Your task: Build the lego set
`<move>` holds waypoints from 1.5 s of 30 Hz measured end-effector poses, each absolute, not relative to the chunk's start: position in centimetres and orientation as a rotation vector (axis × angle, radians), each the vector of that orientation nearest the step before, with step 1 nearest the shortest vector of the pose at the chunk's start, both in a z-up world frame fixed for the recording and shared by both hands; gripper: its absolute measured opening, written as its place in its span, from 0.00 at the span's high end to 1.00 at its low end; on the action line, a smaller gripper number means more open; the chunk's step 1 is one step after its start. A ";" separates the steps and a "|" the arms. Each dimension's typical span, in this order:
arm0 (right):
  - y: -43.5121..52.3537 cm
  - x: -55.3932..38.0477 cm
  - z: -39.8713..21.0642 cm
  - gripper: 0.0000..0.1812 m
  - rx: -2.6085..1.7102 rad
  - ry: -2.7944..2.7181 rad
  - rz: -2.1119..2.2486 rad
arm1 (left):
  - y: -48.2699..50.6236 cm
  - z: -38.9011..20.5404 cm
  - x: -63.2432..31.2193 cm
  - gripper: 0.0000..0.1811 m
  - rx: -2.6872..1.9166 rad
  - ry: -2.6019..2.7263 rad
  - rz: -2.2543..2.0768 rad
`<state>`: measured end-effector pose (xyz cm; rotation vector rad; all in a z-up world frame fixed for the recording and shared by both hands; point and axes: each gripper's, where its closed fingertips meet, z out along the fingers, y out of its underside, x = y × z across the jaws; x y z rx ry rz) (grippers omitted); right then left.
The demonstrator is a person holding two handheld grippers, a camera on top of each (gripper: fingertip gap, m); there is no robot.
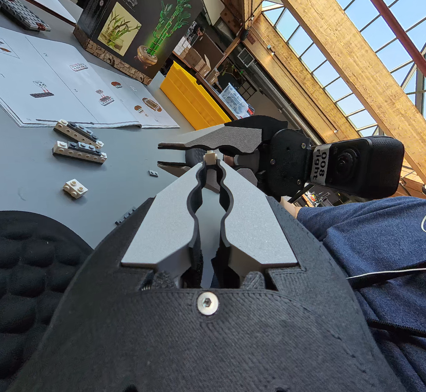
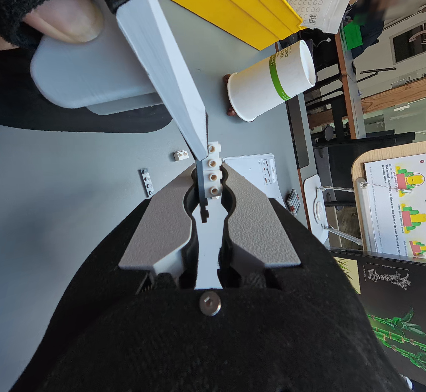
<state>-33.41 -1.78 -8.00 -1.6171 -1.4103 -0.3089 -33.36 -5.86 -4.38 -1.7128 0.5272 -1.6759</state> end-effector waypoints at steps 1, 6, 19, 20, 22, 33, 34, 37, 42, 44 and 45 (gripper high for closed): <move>-1.8 -33.4 -7.9 0.94 -1.610 -1.407 -0.312 | -5.9 -4.3 -33.3 0.97 -1.707 0.531 -1.674; -1.7 -33.3 -7.7 0.94 -1.597 -1.381 -0.334 | -5.9 -4.2 -33.3 0.97 -1.700 0.560 -1.625; -1.3 -33.2 -8.6 0.93 -1.632 -1.383 -0.360 | -5.6 -5.1 -33.3 0.97 -1.750 0.508 -1.647; -1.3 -33.1 -8.6 0.94 -1.624 -1.384 -0.374 | -5.6 -5.1 -33.4 0.97 -1.750 0.497 -1.666; -1.4 -33.1 -8.4 0.94 -1.612 -1.380 -0.366 | -5.7 -5.1 -33.4 0.97 -1.749 0.496 -1.691; -1.6 -34.0 -8.7 0.92 -1.574 -1.440 -0.366 | -6.1 -5.3 -32.8 0.97 -1.763 0.528 -1.690; -1.6 -34.1 -8.5 0.93 -1.554 -1.435 -0.380 | -6.1 -5.4 -32.8 0.97 -1.764 0.534 -1.686; -1.7 -34.0 -8.6 0.93 -1.568 -1.431 -0.365 | -6.2 -5.4 -32.8 0.97 -1.763 0.531 -1.696; -1.6 -34.1 -8.8 0.93 -1.618 -1.397 -0.320 | -6.0 -5.4 -32.8 0.97 -1.766 0.514 -1.703; -1.5 -34.2 -8.8 0.85 -1.618 -1.405 -0.329 | -5.9 -5.5 -32.9 0.97 -1.768 0.505 -1.702; -1.6 -34.5 -9.0 0.87 -1.592 -1.443 -0.337 | -5.9 -5.5 -33.0 0.97 -1.768 0.502 -1.702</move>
